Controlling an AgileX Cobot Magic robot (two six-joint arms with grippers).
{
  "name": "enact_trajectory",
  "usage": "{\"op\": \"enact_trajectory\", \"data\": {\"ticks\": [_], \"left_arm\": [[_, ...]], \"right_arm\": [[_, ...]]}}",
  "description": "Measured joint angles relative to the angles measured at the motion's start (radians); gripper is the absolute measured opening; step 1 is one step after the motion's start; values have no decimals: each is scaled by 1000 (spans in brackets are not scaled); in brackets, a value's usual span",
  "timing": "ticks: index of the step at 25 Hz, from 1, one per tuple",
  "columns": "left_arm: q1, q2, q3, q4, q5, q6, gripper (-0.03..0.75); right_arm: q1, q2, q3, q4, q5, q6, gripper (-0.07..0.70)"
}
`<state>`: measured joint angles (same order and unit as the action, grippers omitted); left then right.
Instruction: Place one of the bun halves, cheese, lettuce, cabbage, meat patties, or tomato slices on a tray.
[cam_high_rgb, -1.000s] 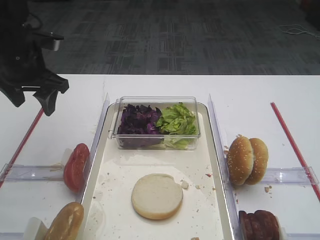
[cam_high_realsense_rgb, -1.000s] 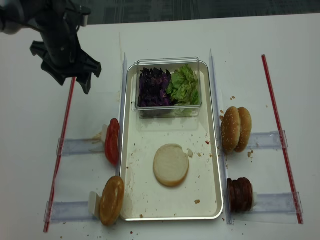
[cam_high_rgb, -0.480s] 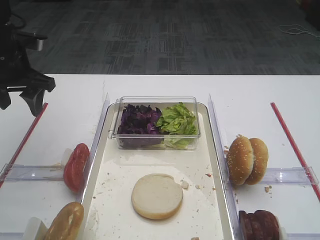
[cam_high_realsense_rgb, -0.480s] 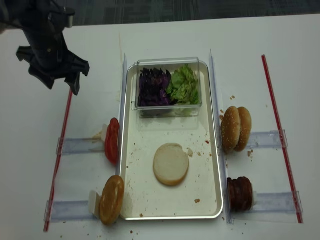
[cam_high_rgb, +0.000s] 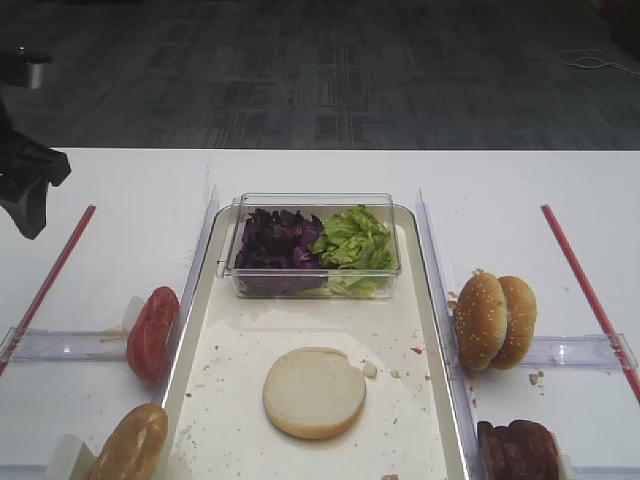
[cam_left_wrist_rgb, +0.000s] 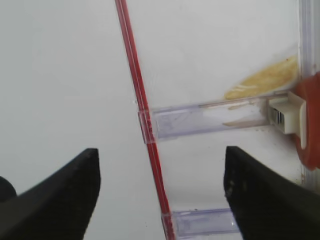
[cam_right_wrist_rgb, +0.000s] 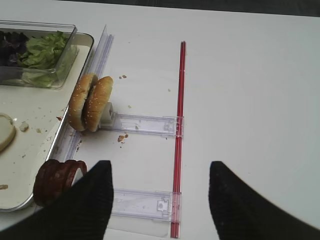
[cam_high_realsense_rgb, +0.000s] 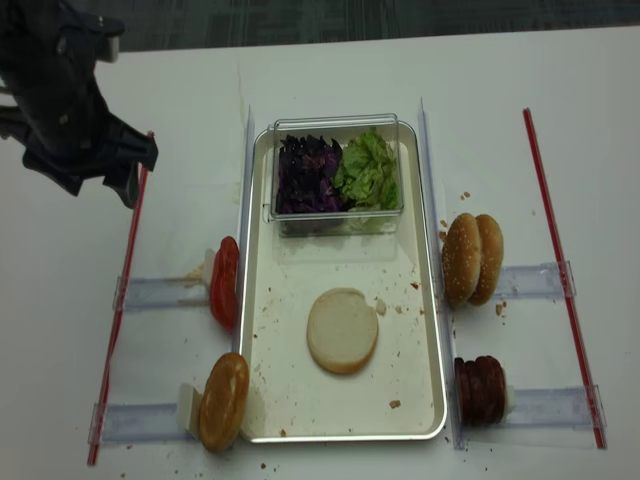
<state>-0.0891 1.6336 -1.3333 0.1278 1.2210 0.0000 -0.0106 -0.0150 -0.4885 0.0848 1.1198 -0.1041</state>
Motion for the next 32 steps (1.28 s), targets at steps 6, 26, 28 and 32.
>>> {"op": "enact_trajectory", "data": {"ticks": [6,26,28,32], "left_arm": [[0,-169,94,2,2,-7,512],[0,-977,409,-8,37,-37,512],[0,-1047,445,-8,37,-39,512],[0,-1178,526,-33,41,-43,512]], "right_arm": [[0,0,0,0,0,0,464],[0,0,0,0,0,0,464],[0,0,0,0,0,-2,464],[0,0,0,0,0,-2,464]]}}
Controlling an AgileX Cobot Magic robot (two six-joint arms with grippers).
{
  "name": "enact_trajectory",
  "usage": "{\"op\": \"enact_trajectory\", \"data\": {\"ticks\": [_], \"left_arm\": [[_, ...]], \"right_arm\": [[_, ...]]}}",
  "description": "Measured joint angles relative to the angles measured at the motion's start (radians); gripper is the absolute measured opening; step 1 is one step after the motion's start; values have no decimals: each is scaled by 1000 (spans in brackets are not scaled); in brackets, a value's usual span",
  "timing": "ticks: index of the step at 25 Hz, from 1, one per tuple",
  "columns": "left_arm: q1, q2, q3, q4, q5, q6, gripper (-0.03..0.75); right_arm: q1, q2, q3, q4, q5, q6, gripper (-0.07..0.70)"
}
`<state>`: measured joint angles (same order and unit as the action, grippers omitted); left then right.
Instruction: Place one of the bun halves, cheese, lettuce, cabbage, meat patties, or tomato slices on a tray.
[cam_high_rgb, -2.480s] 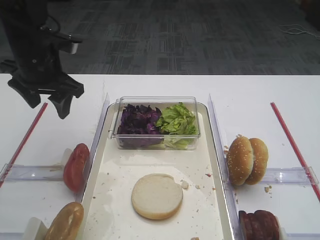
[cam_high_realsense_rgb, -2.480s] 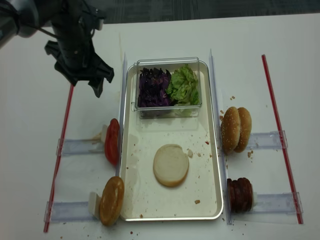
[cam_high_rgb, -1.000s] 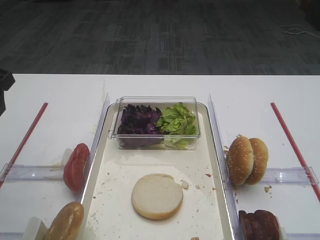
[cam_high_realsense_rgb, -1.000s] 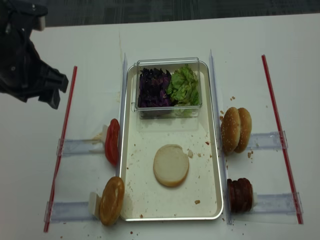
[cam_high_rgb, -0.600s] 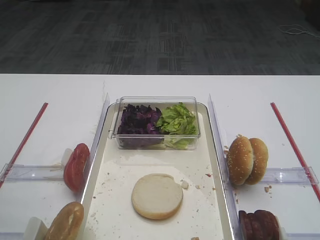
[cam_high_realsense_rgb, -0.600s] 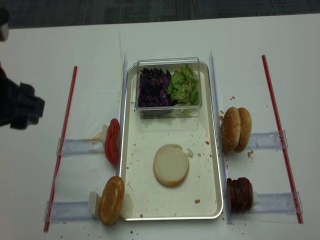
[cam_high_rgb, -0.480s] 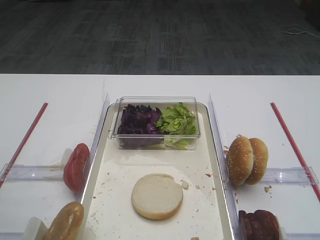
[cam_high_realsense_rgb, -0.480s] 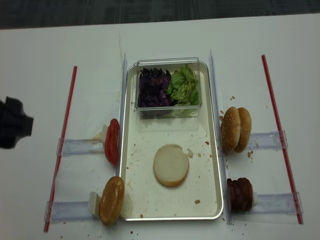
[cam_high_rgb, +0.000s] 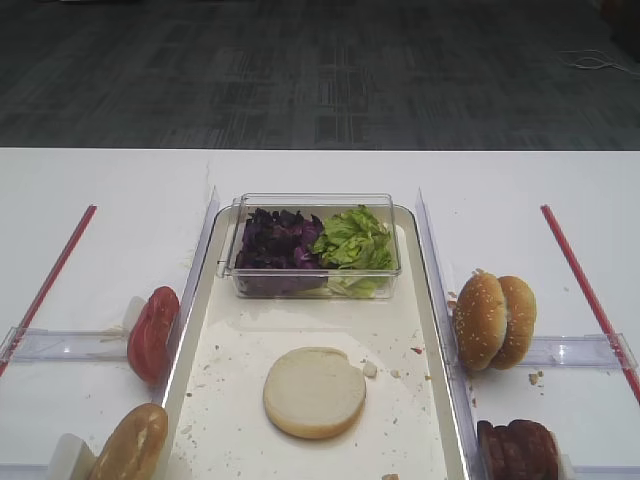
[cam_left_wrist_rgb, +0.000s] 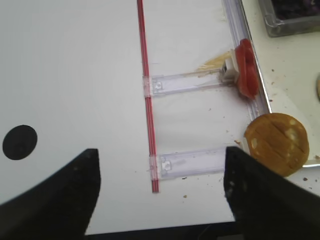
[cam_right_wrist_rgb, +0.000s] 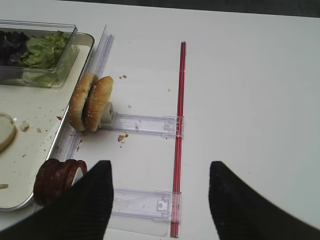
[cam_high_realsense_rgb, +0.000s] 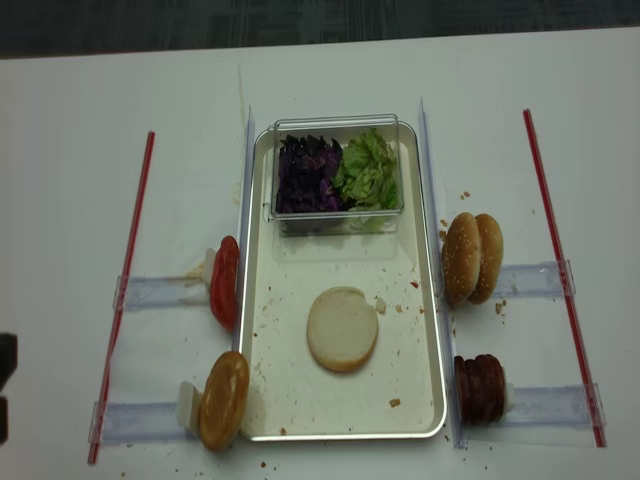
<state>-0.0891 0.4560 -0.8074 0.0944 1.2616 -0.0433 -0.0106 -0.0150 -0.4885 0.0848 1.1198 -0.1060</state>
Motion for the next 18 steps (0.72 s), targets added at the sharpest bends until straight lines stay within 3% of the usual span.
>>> {"op": "enact_trajectory", "data": {"ticks": [9,18], "left_arm": [[0,-266,218,-20,-30,-4,512],[0,-460,308,-50,-61,-6,511]], "right_arm": [[0,0,0,0,0,-2,464],[0,0,0,0,0,-2,464]]}}
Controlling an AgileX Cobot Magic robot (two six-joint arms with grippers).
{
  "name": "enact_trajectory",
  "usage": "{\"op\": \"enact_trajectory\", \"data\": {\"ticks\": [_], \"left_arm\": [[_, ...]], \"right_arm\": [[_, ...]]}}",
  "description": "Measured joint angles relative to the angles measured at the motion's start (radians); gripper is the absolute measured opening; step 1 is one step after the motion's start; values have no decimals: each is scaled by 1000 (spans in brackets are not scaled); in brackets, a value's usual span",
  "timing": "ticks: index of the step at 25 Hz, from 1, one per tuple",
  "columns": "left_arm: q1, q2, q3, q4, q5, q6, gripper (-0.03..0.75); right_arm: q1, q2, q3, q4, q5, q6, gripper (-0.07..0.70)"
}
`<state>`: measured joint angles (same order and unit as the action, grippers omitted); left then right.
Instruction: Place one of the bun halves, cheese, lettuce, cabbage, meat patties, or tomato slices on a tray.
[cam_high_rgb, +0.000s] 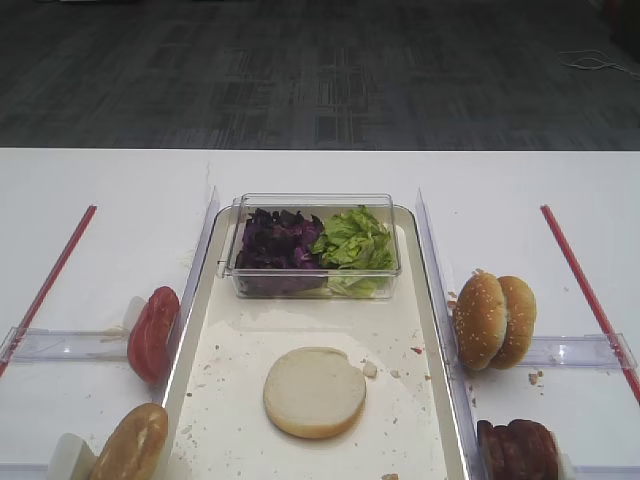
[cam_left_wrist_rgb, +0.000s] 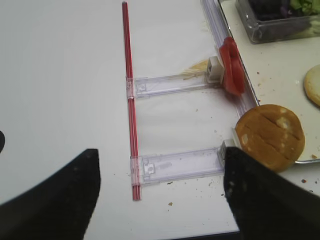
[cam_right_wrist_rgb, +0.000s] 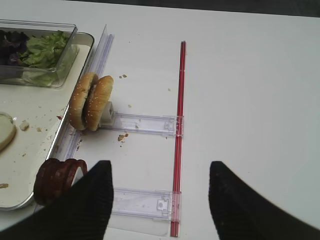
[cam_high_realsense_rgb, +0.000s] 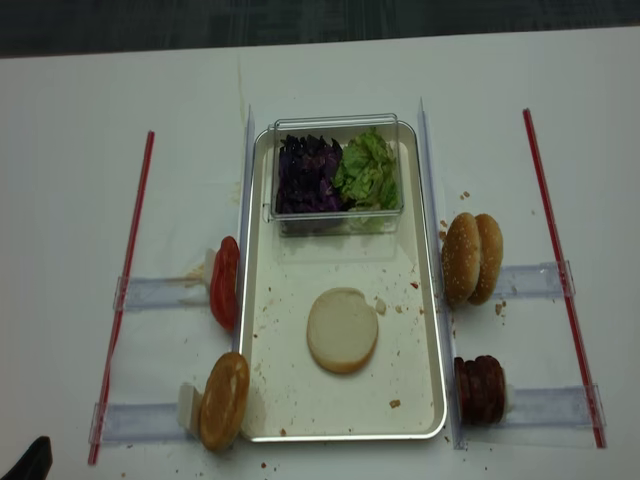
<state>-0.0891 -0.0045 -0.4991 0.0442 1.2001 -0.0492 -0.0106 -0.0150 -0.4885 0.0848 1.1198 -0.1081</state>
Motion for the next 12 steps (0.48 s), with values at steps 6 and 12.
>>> {"op": "enact_trajectory", "data": {"ticks": [6,12], "left_arm": [[0,-10,6,-9,-11,14,511],[0,-10,6,-25,-15,26,510]], "right_arm": [[0,0,0,0,0,0,464],[0,0,0,0,0,0,464]]}}
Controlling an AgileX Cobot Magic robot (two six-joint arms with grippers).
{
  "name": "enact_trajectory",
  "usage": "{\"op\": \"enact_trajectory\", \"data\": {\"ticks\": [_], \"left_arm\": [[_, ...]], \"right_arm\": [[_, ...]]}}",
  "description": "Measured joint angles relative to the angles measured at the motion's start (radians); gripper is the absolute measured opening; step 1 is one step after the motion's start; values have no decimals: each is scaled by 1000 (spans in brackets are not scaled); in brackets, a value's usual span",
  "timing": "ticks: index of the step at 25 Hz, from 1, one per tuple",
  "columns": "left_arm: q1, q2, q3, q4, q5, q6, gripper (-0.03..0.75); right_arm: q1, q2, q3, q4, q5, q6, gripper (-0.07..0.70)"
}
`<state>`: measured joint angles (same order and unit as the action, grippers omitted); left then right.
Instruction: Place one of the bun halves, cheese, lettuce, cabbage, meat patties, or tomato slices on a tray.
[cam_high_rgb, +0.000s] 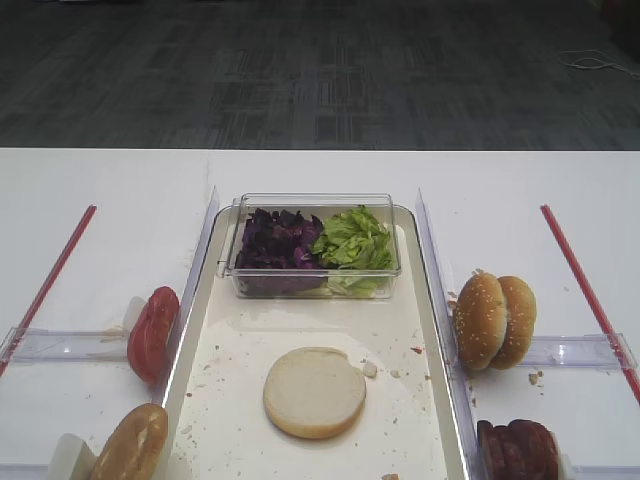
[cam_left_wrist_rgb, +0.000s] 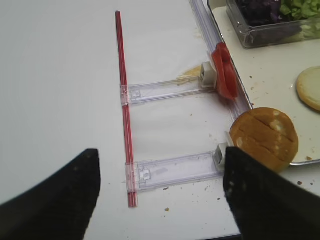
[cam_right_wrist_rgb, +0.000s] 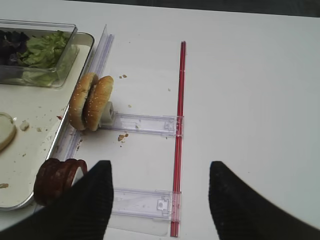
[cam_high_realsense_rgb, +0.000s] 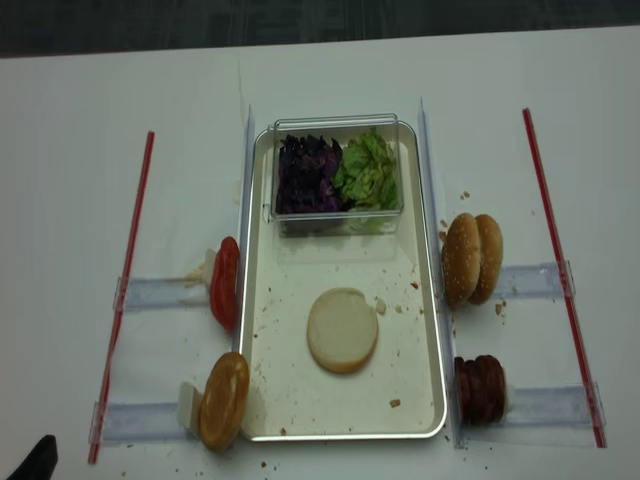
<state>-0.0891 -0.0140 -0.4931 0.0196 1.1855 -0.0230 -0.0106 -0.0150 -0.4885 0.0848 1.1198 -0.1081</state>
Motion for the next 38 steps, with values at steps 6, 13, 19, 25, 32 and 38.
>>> {"op": "enact_trajectory", "data": {"ticks": [6,13,19,25,32,38], "left_arm": [[0,0,0,2,-2,-4,510],[0,0,0,2,-2,-4,510],[10,0,0,2,-2,-4,510],[49,-2,0,2,-2,-4,510],[51,-3,0,2,-2,-4,510],[51,-3,0,2,-2,-4,510]], "right_arm": [[0,0,0,0,0,-3,464],[0,0,0,0,0,-3,464],[0,0,0,0,0,-3,464],[0,0,0,0,0,-3,464],[0,0,0,0,0,-3,464],[0,0,0,0,0,-3,464]]}}
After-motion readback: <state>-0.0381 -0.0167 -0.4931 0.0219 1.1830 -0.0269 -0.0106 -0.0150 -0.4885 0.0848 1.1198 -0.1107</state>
